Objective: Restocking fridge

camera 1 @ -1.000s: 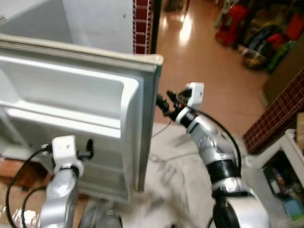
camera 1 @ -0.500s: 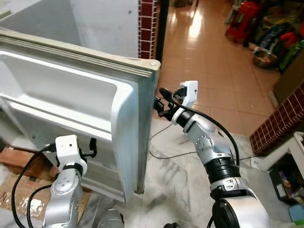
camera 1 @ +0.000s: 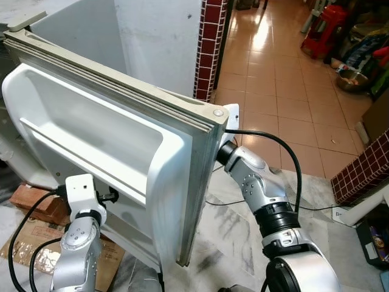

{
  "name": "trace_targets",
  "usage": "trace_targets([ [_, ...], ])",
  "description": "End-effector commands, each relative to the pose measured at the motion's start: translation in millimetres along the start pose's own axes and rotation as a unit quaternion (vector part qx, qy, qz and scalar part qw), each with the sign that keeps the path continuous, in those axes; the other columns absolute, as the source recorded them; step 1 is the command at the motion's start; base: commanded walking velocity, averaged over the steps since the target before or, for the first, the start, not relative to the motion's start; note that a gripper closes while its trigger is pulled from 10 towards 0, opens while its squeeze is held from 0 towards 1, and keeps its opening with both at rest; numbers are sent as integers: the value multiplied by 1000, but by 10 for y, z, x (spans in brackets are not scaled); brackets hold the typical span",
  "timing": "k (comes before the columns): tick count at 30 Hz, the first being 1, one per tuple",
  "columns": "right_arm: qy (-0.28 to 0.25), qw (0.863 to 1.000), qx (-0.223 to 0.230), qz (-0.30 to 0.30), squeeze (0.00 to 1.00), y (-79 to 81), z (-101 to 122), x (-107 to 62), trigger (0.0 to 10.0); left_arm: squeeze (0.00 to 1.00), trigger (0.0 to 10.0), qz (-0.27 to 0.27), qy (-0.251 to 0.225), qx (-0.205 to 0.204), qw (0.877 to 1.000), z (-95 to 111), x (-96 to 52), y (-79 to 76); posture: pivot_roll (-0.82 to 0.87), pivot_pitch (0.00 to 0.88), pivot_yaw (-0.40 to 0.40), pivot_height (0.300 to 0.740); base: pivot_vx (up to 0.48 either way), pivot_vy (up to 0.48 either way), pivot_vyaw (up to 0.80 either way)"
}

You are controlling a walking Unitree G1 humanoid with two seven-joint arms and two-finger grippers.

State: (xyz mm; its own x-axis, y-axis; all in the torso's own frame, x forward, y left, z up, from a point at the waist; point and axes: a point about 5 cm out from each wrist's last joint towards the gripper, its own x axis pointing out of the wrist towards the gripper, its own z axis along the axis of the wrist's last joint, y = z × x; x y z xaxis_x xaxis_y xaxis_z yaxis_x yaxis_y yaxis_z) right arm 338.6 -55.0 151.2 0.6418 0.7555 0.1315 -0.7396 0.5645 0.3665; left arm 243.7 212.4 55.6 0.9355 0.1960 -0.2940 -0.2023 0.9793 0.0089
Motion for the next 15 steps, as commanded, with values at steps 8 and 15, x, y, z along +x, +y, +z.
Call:
trace_targets([
  [8,7,1000,-19,19,0,34,18,-28,10000,0,10000,-3,-5,-4,1000,17,-1,-24,137,48,-30,740,0,0,800],
  [15,19,1000,-12,16,0,11,-17,-54,10000,0,10000,-19,14,-32,999,5,-12,-44,131,44,-27,740,0,0,0],
])
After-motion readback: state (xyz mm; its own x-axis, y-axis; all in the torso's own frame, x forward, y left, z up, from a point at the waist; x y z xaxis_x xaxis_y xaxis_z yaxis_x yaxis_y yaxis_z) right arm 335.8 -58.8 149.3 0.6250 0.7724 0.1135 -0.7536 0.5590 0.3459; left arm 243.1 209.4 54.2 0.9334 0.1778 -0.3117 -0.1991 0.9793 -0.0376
